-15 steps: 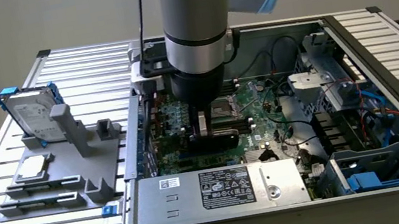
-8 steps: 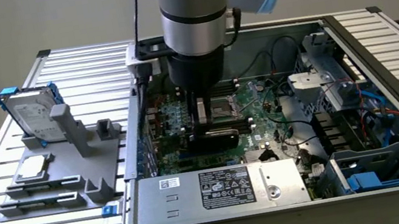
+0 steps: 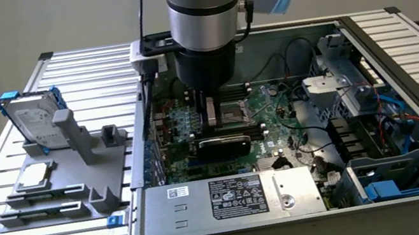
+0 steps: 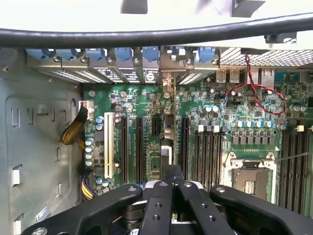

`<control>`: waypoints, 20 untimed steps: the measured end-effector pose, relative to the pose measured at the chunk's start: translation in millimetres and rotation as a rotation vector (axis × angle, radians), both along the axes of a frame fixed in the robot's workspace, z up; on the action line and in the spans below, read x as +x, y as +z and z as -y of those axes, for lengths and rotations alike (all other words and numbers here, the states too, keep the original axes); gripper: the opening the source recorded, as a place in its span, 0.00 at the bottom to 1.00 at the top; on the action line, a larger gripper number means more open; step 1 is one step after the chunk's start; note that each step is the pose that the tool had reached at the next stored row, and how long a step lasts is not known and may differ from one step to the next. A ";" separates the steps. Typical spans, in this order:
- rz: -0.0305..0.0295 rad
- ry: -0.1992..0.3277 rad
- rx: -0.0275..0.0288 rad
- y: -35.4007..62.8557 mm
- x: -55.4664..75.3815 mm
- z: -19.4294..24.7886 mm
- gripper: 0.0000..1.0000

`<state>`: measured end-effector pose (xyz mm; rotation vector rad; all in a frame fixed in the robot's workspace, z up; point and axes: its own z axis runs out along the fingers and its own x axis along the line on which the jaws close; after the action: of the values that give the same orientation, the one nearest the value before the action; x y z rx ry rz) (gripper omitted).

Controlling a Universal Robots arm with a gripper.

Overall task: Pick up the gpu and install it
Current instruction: 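Insert the gpu into the slot, then press down on the gpu until it lock into place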

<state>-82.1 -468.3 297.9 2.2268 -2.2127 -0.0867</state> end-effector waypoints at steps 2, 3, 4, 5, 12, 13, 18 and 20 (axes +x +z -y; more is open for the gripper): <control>0.0000 0.000 -0.0001 0.0 0.0 0.0 0.11; 0.0000 0.000 0.0000 0.0 0.0 0.0 0.11; 0.0000 0.000 -0.0001 0.0 0.0 0.0 0.11; 0.0000 0.000 0.0000 0.0 0.0 0.0 0.11; -0.0001 0.000 -0.0001 0.0 0.0 0.0 0.11; 0.0000 0.000 -0.0001 0.0 0.0 0.0 0.11; 0.0016 0.000 -0.0004 -0.6 -1.2 -1.5 0.11; 0.0030 0.000 0.0000 -2.7 -2.5 -3.0 0.11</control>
<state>-84.6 -465.4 295.2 2.2284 -2.2143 -0.0835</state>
